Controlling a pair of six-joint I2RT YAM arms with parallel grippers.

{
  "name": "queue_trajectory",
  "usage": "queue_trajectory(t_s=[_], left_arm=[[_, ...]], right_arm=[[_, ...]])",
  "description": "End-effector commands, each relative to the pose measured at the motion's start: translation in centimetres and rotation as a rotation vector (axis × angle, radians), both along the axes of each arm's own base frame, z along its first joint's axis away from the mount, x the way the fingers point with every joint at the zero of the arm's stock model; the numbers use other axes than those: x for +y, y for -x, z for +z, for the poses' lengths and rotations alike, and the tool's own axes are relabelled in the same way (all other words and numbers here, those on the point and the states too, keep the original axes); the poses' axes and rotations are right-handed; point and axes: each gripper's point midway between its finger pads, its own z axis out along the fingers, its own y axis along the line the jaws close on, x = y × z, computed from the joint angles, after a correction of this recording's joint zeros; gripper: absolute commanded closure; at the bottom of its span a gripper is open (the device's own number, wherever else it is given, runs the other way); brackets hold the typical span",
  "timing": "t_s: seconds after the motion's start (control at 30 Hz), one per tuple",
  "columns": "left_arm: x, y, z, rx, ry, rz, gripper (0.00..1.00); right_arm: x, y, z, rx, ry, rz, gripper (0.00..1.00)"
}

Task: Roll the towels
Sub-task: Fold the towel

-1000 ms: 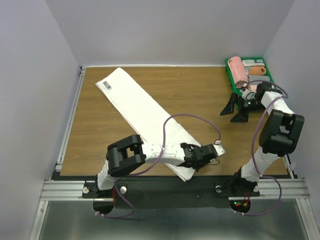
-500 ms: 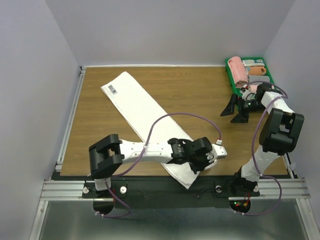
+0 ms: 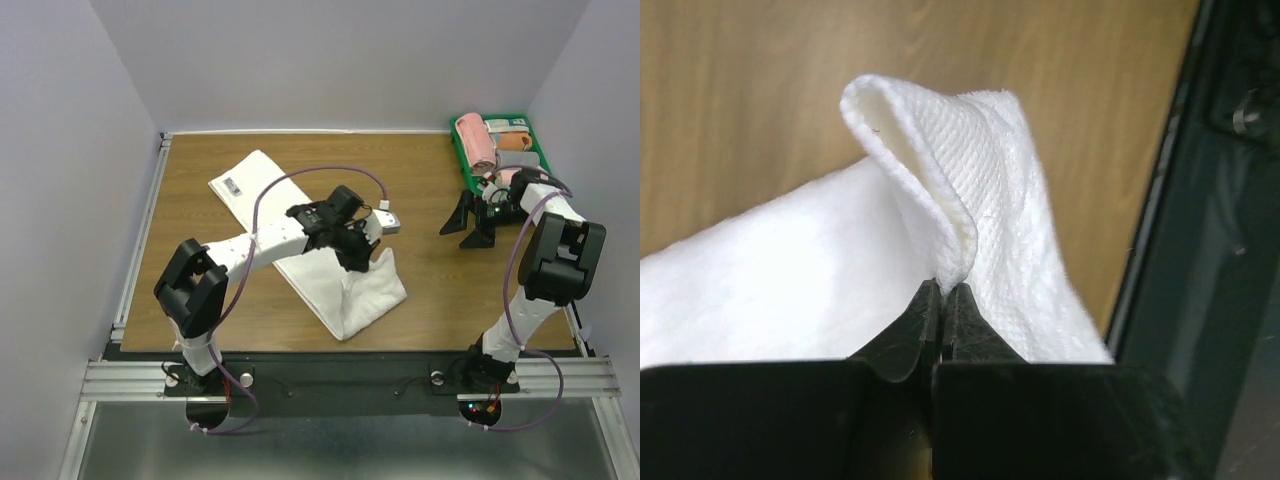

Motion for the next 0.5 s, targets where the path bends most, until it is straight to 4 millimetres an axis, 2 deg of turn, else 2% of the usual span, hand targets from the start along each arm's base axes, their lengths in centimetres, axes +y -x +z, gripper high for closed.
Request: queue_trajectory(t_s=[0.0,0.07,0.23,0.27,0.4,0.47], left_arm=[[3.0,-3.1,0.4,-0.064,-0.042,-0.041,1.0],[4.6,-5.3,-0.3,-0.088,-0.064,-0.012,1.0],[7.3,-7.8,-2.3,-0.08,-0.102,0.044,1.0],[8.1,-9.0,-2.6,-0.081,-0.099,0.083,1.0],[9.5,-10.7,-3.9,-0.077,-0.119,0.129,1.0],[9.7,-11.5,-3.8,-0.099,-0.114,0.141,1.0]], right_arm=[[0.1,0.0,0.1,0.0,-0.031,0.006,0.0],[0.1,0.1,-0.1,-0.001,-0.032,0.01,0.0],[0.2,0.2,-0.3,0.008,-0.04,0.012,0.0],[0.3,0.2,-0.3,0.006,-0.041,0.013,0.0],[0.3,0.3,-0.4,0.008,-0.043,0.016,0.0],[0.3,0.3,-0.4,0.009,-0.04,0.016,0.0]])
